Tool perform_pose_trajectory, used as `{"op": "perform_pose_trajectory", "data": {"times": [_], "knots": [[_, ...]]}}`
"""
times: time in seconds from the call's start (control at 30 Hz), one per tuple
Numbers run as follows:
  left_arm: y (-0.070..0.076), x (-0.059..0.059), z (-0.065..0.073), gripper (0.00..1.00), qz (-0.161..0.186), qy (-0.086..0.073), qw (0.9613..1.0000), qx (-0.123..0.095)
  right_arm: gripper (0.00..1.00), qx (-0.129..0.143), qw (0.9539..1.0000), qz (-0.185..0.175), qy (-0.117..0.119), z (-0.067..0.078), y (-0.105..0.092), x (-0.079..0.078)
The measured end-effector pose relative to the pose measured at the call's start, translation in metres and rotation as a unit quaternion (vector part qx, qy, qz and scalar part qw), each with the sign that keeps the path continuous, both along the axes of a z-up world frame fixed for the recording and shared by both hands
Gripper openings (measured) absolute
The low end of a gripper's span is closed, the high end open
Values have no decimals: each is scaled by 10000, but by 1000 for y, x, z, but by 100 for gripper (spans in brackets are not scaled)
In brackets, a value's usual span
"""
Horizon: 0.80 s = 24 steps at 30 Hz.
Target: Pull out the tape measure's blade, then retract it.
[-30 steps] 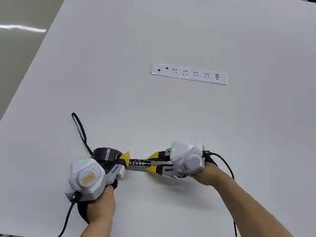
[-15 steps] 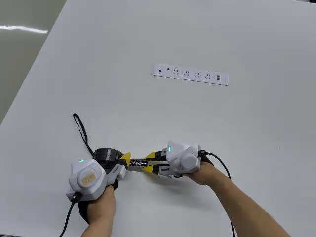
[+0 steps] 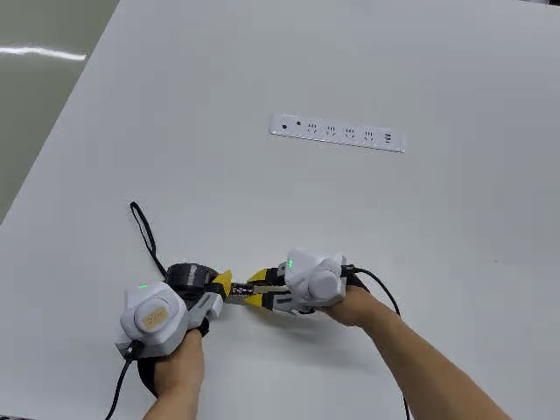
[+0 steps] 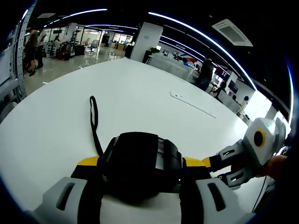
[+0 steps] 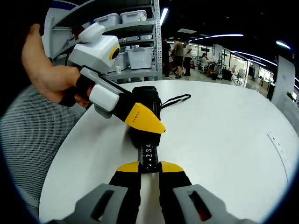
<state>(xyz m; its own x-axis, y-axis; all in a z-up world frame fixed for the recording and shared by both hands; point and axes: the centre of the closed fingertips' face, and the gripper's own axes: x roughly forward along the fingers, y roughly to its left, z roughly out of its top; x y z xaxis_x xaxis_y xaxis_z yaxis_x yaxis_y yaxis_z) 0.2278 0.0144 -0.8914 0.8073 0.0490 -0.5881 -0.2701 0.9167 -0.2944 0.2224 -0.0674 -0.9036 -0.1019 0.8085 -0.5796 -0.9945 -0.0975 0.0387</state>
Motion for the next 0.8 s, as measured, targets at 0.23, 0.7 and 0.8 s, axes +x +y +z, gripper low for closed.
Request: {"op": "perform_pose_trajectory", "data": {"times": [0.23, 0.7, 0.8], "knots": [[0, 0, 1, 64, 7, -1, 10000, -20, 12, -3, 10000, 58, -12, -1, 5, -1], [1, 0, 1, 65, 26, -4, 10000, -68, 12, -18, 9999, 147, -27, -1, 15, -2], [0, 0, 2, 64, 25, 7, 10000, -56, 12, -21, 9999, 159, -24, -2, 17, -2]]}}
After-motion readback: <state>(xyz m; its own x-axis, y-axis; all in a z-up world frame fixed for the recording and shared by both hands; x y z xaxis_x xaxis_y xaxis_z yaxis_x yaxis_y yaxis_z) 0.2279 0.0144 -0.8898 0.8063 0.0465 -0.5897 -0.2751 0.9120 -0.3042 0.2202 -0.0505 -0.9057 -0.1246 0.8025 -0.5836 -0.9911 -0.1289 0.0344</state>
